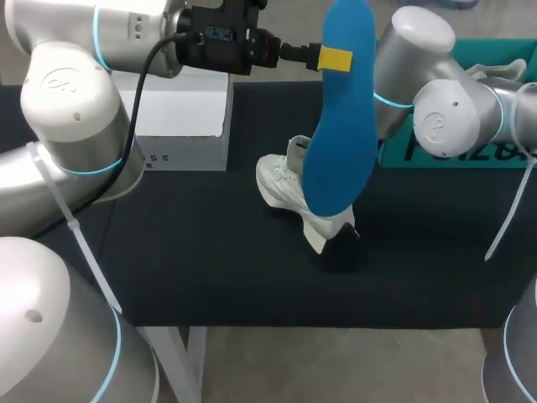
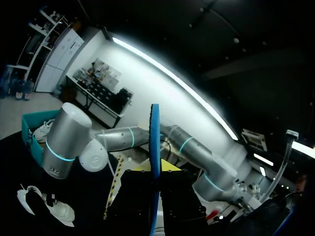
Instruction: Take the shoe out of the shoebox, open the shoe tongue, remove and reinsert the insole, then place the shoe into the shoebox
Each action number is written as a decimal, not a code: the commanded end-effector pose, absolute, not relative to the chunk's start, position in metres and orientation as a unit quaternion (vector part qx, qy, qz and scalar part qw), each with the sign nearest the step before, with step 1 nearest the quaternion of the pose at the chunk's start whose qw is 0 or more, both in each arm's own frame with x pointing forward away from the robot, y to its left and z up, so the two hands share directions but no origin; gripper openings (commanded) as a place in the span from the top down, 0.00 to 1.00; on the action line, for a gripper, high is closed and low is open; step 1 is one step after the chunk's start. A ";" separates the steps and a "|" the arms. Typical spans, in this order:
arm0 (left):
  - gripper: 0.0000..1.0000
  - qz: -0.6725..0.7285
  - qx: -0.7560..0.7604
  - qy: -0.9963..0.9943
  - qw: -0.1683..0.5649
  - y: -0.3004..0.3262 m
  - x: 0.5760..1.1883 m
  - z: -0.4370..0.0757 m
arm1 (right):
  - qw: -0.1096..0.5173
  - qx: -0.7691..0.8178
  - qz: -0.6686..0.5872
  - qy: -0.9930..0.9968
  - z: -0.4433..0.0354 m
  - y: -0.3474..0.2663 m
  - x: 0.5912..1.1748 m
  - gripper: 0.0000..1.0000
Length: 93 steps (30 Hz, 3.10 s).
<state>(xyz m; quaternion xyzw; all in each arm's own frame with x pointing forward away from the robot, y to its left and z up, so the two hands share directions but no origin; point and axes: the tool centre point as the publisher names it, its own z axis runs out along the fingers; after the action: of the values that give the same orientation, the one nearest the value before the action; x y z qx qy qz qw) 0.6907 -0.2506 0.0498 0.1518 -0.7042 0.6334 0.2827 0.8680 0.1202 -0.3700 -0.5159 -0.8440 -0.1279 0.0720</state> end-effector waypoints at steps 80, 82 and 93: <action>1.00 0.633 0.152 -0.704 0.283 -0.251 0.691 0.050 | -0.005 -0.558 -0.295 -0.775 -0.350 0.083 0.904 0.00; 1.00 0.633 0.152 -0.704 0.283 -0.251 0.691 0.050 | 0.022 -0.531 -0.307 -0.789 -0.342 0.078 0.904 0.00; 1.00 0.633 0.152 -0.704 0.283 -0.251 0.691 0.050 | 0.036 -0.497 -0.332 -0.801 -0.334 0.073 0.905 0.00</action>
<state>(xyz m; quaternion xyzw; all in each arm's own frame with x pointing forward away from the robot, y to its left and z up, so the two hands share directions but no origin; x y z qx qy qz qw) 0.6906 -0.2506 0.0498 0.1518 -0.7041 0.6335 0.2826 0.9050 0.0751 -0.3299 -0.5113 -0.8022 -0.3084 0.0044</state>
